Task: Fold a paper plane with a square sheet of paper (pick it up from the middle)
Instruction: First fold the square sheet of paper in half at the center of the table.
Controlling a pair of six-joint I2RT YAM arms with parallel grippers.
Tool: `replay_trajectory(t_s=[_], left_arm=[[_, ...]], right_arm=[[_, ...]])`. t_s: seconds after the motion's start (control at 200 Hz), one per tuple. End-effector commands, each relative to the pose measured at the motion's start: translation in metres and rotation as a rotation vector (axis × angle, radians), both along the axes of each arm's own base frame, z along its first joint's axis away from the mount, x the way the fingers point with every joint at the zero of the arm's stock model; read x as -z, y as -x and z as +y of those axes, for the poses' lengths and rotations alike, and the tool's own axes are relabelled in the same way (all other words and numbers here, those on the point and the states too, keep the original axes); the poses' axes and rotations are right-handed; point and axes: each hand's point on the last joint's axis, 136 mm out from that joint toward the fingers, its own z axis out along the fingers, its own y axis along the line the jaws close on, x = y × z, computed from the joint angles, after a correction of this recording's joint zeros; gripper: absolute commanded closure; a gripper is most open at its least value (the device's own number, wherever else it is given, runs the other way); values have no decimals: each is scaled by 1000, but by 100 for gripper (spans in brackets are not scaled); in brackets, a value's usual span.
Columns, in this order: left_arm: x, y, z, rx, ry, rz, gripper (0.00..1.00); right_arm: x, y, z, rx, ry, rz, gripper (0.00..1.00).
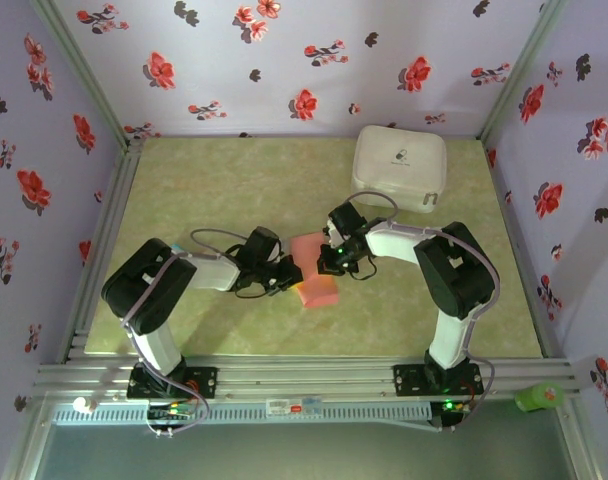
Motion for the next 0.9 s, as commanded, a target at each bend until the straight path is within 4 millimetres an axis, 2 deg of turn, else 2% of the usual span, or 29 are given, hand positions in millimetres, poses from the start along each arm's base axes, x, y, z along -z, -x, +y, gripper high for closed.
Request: replay_trajectory(t_s=[0.0,0.225,0.345,0.565,0.73,0.895], left_arm=[[22,17,24,14,-128,28,100],[-30,1,0,6,-8,-71,100],[-39,2,-16,13,61,-69,100],[-9,17,-21,14,59,-1,100],[18,32,-7,16,0,43,100],[29,45,9,17,-47,60,100]], right_arm=[[35,17,-37,59,178,76,100],[35,18,-38,68,176,75,100],[34,18,-38,69,174,76,100],[34,18,-38,69,173,74,100],[36,20,-40,70,178,76,100],[38,21,-41,74,181,78,100]])
